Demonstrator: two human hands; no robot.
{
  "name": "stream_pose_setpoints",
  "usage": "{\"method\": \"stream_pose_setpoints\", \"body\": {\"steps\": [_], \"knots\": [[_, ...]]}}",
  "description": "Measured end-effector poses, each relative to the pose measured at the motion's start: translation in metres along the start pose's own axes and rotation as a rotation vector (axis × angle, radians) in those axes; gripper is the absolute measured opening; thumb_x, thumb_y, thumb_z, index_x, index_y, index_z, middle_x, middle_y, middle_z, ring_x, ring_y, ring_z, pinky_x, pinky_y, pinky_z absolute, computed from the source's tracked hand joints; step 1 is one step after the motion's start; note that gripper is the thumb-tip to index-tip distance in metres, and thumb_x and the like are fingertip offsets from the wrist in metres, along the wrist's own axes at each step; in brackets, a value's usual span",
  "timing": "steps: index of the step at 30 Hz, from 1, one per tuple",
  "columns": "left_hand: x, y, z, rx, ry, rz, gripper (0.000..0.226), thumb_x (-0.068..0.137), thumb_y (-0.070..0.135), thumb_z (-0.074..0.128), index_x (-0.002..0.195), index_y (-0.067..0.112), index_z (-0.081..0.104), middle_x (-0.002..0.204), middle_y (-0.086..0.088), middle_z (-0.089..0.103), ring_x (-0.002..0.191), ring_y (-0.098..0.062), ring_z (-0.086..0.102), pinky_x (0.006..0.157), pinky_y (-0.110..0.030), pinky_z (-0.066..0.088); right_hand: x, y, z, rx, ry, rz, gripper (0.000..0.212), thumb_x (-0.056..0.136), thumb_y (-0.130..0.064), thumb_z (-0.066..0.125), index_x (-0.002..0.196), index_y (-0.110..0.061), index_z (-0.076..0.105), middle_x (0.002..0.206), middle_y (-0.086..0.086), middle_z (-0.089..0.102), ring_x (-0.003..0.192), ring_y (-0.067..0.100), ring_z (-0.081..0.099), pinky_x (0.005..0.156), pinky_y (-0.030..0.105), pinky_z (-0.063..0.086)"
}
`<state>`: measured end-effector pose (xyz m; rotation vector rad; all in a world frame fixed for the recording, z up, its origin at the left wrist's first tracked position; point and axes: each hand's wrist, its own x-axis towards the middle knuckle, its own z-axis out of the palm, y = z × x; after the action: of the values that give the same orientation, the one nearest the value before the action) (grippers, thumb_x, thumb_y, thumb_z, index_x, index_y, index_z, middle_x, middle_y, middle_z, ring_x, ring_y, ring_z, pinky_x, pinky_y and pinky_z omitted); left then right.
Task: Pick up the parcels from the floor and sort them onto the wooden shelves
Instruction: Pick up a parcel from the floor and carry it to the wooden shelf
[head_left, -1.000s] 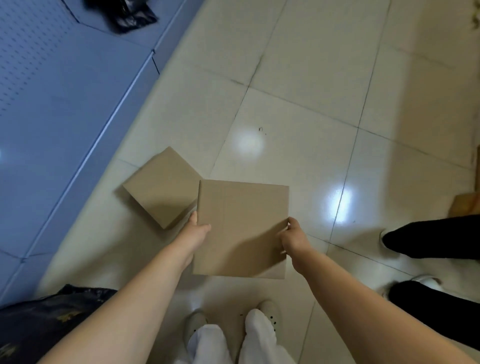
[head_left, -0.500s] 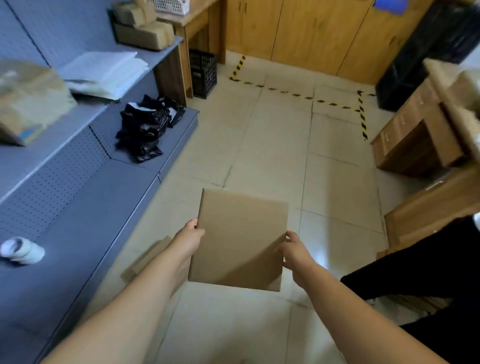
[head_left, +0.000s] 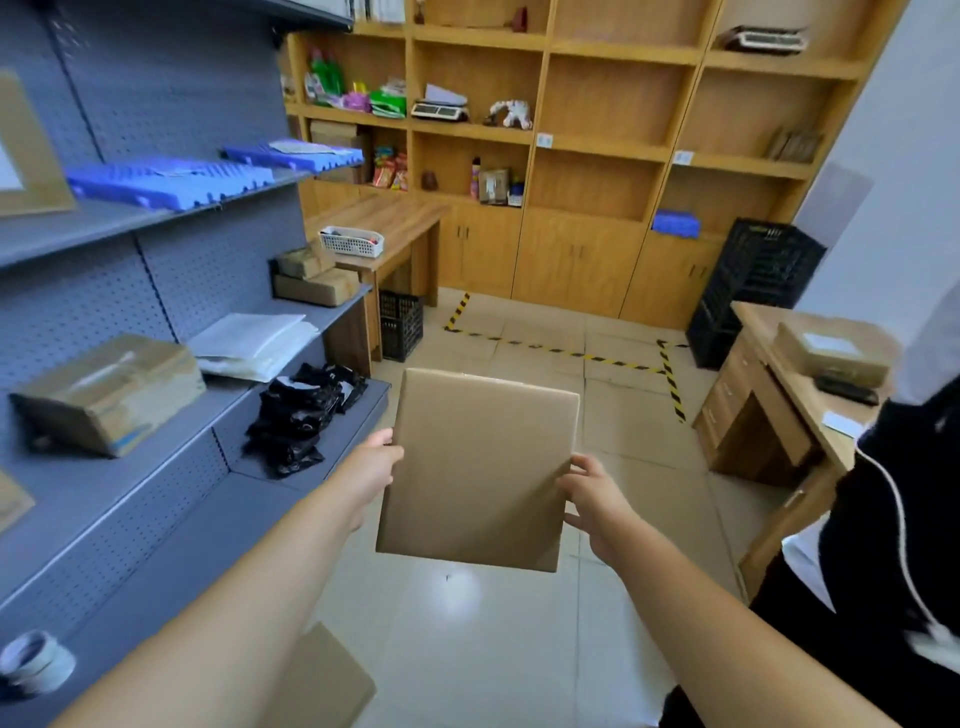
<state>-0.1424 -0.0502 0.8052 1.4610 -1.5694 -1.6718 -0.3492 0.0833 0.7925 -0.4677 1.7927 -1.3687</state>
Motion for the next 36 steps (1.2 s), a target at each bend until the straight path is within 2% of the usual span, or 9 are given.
{"method": "stream_pose_setpoints", "body": {"steps": [5, 9, 14, 19, 21, 23, 25, 28, 36], "knots": [[-0.019, 0.03, 0.002, -0.144, 0.062, 0.09, 0.039, 0.099, 0.021, 0.031, 0.138, 0.014, 0.036, 0.14, -0.011, 0.042, 0.126, -0.028, 0.042, 0.106, -0.039, 0.037, -0.012, -0.029, -0.017, 0.063, 0.022, -0.08, 0.019, 0.096, -0.013, 0.042, 0.114, -0.016, 0.047, 0.112, 0.004, 0.055, 0.108, 0.024, 0.05, 0.091, 0.043, 0.043], [-0.027, 0.041, 0.002, -0.32, 0.12, 0.138, 0.031, 0.1, 0.02, 0.032, 0.125, 0.012, 0.049, 0.11, -0.009, 0.057, 0.097, -0.021, 0.054, 0.079, -0.033, 0.049, -0.015, -0.037, -0.021, 0.183, 0.073, -0.122, 0.029, 0.095, -0.034, 0.045, 0.116, -0.015, 0.052, 0.106, -0.002, 0.058, 0.107, 0.024, 0.054, 0.09, 0.044, 0.047], [-0.03, 0.05, -0.005, -0.392, 0.111, 0.136, 0.028, 0.095, 0.038, 0.04, 0.082, 0.023, 0.06, 0.092, -0.005, 0.062, 0.088, -0.02, 0.058, 0.08, -0.035, 0.05, -0.017, -0.043, -0.023, 0.364, 0.06, -0.149, 0.034, 0.094, -0.035, 0.047, 0.118, -0.012, 0.057, 0.109, 0.007, 0.061, 0.109, 0.028, 0.06, 0.086, 0.046, 0.053], [-0.032, 0.05, -0.018, -0.362, 0.1, 0.129, 0.043, 0.083, 0.064, 0.044, 0.091, 0.028, 0.066, 0.111, -0.006, 0.063, 0.106, -0.023, 0.055, 0.102, -0.046, 0.042, -0.023, -0.05, -0.02, 0.409, 0.022, -0.168, 0.036, 0.096, -0.044, 0.04, 0.119, -0.02, 0.056, 0.115, 0.007, 0.062, 0.106, 0.026, 0.062, 0.093, 0.052, 0.051], [-0.035, 0.052, -0.02, -0.337, 0.052, 0.156, 0.043, 0.082, 0.063, 0.047, 0.099, 0.029, 0.068, 0.106, -0.003, 0.066, 0.1, -0.02, 0.057, 0.098, -0.043, 0.044, -0.025, -0.051, -0.018, 0.387, -0.024, -0.178, 0.042, 0.095, -0.049, 0.038, 0.125, -0.024, 0.054, 0.118, 0.007, 0.064, 0.108, 0.024, 0.062, 0.094, 0.052, 0.05], [-0.045, 0.059, -0.023, -0.322, 0.0, 0.175, 0.037, 0.081, 0.06, 0.052, 0.086, 0.03, 0.072, 0.089, 0.0, 0.071, 0.086, -0.014, 0.062, 0.08, -0.035, 0.05, -0.028, -0.053, -0.017, 0.366, -0.072, -0.192, 0.043, 0.094, -0.052, 0.036, 0.123, -0.027, 0.056, 0.118, 0.006, 0.065, 0.11, 0.024, 0.061, 0.096, 0.051, 0.049], [-0.049, 0.062, -0.032, -0.293, -0.04, 0.188, 0.034, 0.082, 0.059, 0.051, 0.089, 0.034, 0.073, 0.095, 0.0, 0.072, 0.088, -0.013, 0.062, 0.072, -0.032, 0.048, -0.028, -0.055, -0.018, 0.344, -0.121, -0.18, 0.049, 0.093, -0.058, 0.032, 0.121, -0.027, 0.057, 0.119, 0.006, 0.066, 0.11, 0.024, 0.061, 0.096, 0.048, 0.047], [-0.048, 0.063, -0.047, -0.286, -0.083, 0.254, 0.031, 0.091, 0.04, 0.042, 0.116, 0.044, 0.061, 0.122, -0.003, 0.063, 0.108, -0.019, 0.056, 0.077, -0.034, 0.048, -0.025, -0.057, -0.017, 0.344, -0.141, -0.117, 0.055, 0.091, -0.063, 0.029, 0.116, -0.023, 0.058, 0.116, 0.009, 0.066, 0.107, 0.029, 0.063, 0.096, 0.05, 0.049], [-0.056, 0.068, -0.059, -0.334, -0.038, 0.304, 0.025, 0.09, 0.038, 0.052, 0.114, 0.031, 0.052, 0.107, -0.004, 0.064, 0.094, -0.02, 0.057, 0.086, -0.043, 0.046, -0.018, -0.06, -0.01, 0.25, -0.286, -0.034, 0.05, 0.09, -0.059, 0.04, 0.129, -0.028, 0.043, 0.126, 0.013, 0.057, 0.114, 0.03, 0.058, 0.094, 0.056, 0.049]]}}
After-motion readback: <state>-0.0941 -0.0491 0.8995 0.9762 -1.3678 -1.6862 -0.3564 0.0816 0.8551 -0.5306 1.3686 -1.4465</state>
